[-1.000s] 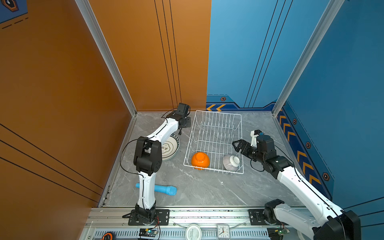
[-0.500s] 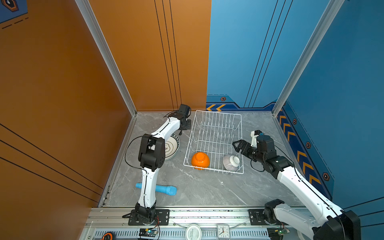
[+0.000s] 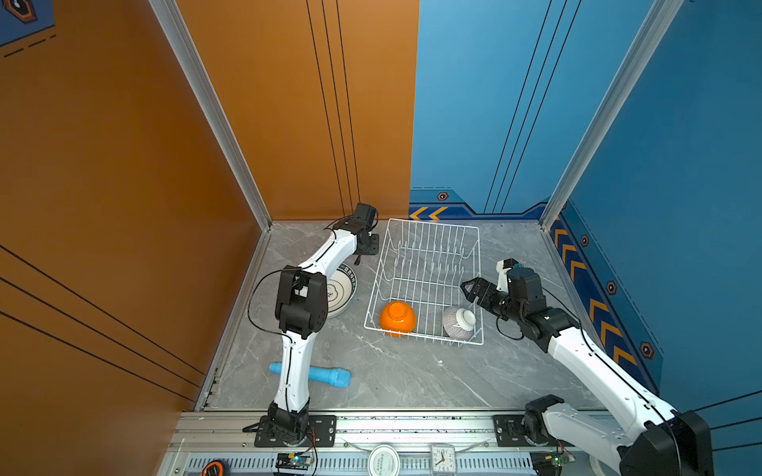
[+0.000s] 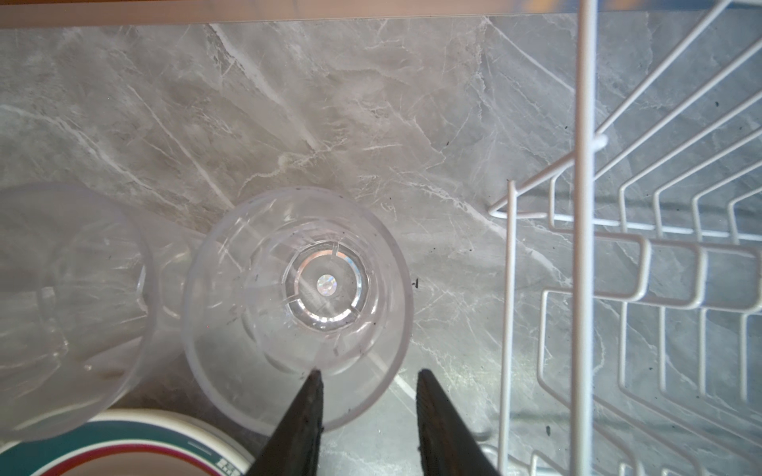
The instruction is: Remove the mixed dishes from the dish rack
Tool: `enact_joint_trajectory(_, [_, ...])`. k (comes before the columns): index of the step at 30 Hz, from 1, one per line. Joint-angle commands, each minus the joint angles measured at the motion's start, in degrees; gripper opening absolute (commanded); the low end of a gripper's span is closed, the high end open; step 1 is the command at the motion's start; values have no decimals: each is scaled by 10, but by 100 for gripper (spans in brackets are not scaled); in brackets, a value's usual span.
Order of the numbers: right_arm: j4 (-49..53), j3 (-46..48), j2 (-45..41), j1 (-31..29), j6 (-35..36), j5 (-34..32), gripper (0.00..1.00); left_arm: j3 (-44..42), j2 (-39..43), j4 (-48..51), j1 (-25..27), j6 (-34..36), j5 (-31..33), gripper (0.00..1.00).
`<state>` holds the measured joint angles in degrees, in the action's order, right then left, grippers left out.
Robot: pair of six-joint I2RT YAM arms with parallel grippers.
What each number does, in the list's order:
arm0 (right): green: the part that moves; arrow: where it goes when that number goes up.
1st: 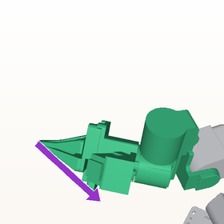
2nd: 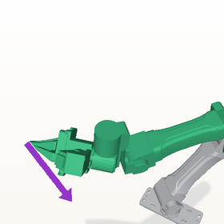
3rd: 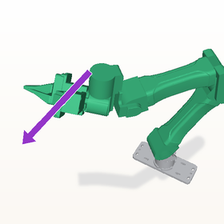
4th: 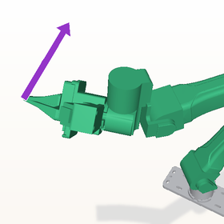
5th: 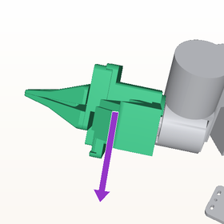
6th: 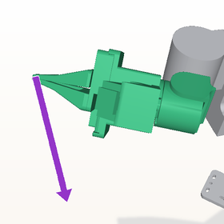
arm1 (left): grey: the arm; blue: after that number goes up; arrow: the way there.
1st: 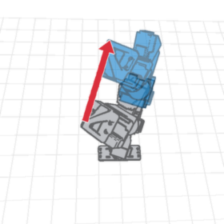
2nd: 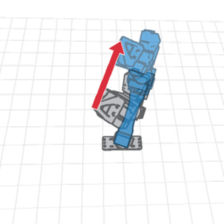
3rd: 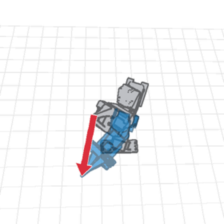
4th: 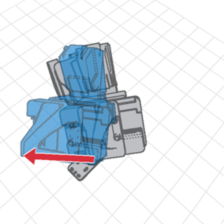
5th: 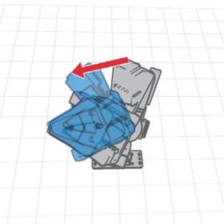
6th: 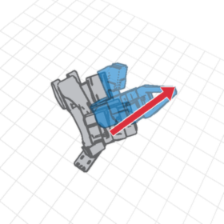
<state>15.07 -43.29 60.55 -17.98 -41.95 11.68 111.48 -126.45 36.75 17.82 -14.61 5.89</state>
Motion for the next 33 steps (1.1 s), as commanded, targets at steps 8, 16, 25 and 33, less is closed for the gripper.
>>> enact_joint_trajectory(8, [18, -3, 3, 2, 3, 2, 93, -16, 70, 17, -3, -3, -8, 81])
enact_joint_trajectory(16, [21, 1, 4, -11, -7, 3, 93, -67, 141, 17, 11, -11, -8, 96])
enact_joint_trajectory(25, [41, -7, -8, -52, -21, -26, 93, -203, 293, -60, 45, -38, 2, 98])
enact_joint_trajectory(33, [59, -6, -29, -128, -41, -82, 93, -384, 467, -160, 87, -84, 19, 98])
